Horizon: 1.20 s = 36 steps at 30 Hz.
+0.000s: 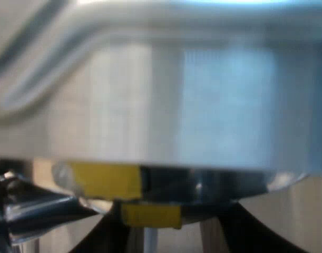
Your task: Put the handle in the coffee machine
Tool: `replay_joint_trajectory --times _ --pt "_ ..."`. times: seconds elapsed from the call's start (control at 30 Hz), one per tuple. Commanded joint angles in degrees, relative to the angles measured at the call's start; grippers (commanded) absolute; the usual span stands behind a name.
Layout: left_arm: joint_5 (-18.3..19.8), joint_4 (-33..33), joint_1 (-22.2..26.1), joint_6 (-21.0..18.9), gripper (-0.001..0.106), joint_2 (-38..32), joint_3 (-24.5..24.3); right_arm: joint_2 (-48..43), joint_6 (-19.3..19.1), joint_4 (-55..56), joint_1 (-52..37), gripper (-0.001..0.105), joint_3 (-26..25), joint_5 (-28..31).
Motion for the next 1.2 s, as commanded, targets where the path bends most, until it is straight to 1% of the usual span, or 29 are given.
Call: replay_joint_trajectory --times 0.03,0.13,0.2,0.33,0.4,0.43,0.5,0.53,0.6,0.63,0.67,0.7,0.73,0.77,0.83,0.9,0.93,0.97,1.0,1.03,1.07,1.1,1.17,1.2 --pt "1.2 -0.6 -0.1 -0.4 0.058 -0.7 -0.4 -2.8 -2.0 -8.1 -0.6 0.028 -3.9 -4.9" --pt "1.2 -0.6 -0.1 -0.5 0.058 -0.8 -0.5 -2.8 -2.0 -8.7 -0.6 0.028 -3.9 -4.9" --pt "1.2 2.0 -0.1 -0.5 0.058 -1.0 -3.0 -3.0 -2.0 -9.0 -0.6 0.028 -3.9 -4.9" --pt "1.2 4.3 0.9 -0.5 0.056 -1.0 -5.9 -3.4 -2.0 -9.0 -0.6 0.028 -3.9 -4.9" --pt "1.2 5.5 2.9 -0.5 0.048 -1.0 -7.9 -3.4 -2.0 -9.0 -0.6 0.028 -3.9 -4.9" --pt "1.2 5.5 3.2 -0.5 0.046 -1.0 -8.1 -3.4 -2.0 -9.0 -0.6 0.028 -3.9 -4.9" --pt "1.2 5.5 5.4 -0.5 0.037 -1.0 -8.8 -3.4 -2.0 -9.0 -0.6 0.028 -3.9 -4.9" --pt "1.2 5.5 5.9 -0.5 0.034 -1.0 -8.9 -3.4 -2.0 -9.0 -0.6 0.028 -3.9 -4.9" --pt "1.2 5.4 7.3 -0.4 0.022 -1.0 -8.9 -3.4 -2.0 -9.0 -0.6 0.028 -3.9 -4.9" --pt "1.2 5.4 7.9 -0.4 0.011 -1.0 -8.9 -3.4 -2.0 -9.0 -0.6 0.028 -3.9 -4.9" --pt "0.3 5.4 8.1 -0.4 0.002 -1.0 -8.9 -3.4 -2.0 -9.0 -0.6 0.028 -3.9 -4.9" --pt "-1.3 5.4 8.3 -0.3 0.0 -1.0 -9.0 -3.4 -2.0 -9.0 -0.6 0.028 -3.9 -4.9" --pt "-2.0 5.4 8.2 -0.3 0.0 -1.0 -9.1 -3.4 -2.0 -9.0 -0.6 0.028 -3.9 -4.9" --pt "-3.9 5.4 8.2 -0.3 0.0 -1.0 -9.1 -3.4 -2.0 -9.0 -0.6 0.028 -3.9 -4.9" --pt "-6.1 5.4 8.0 -0.3 0.0 -1.0 -9.1 -3.4 -2.0 -9.0 -0.6 0.028 -3.9 -4.9" --pt "-9.8 5.7 8.1 -0.3 0.0 -1.0 -9.1 -3.4 -2.0 -9.0 -0.6 0.028 -3.9 -4.9" --pt "-10.4 6.0 8.1 -0.3 0.0 -1.0 -9.1 -3.4 -2.0 -9.0 -0.6 0.028 -3.9 -4.9" --pt "-11.5 7.3 8.1 -0.2 0.0 -1.0 -9.3 -3.4 -2.0 -9.0 -0.6 0.028 -3.9 -4.9" --pt "-12.6 9.8 8.1 1.0 0.0 -1.0 -9.9 -3.4 -2.0 -9.0 -0.6 0.028 -3.9 -4.9" --pt "-12.7 10.3 7.9 1.2 0.0 -1.0 -10.1 -3.4 -2.0 -9.0 -0.6 0.028 -3.9 -4.9" --pt "-13.1 11.7 7.6 2.1 0.0 -1.0 -10.4 -3.4 -2.0 -9.0 -0.6 0.028 -3.9 -4.9" --pt "-15.4 16.6 6.8 6.3 0.0 -1.0 -11.8 -3.4 -2.0 -9.0 -0.6 0.028 -3.9 -4.9" --pt "-18.0 19.3 5.7 9.1 0.0 -1.0 -12.7 -3.4 -2.0 -9.0 -0.6 0.028 -3.9 -4.9" --pt "-21.1 21.4 4.5 11.3 0.0 -1.0 -13.5 -3.4 -2.0 -9.0 -0.6 0.028 -3.9 -4.9"
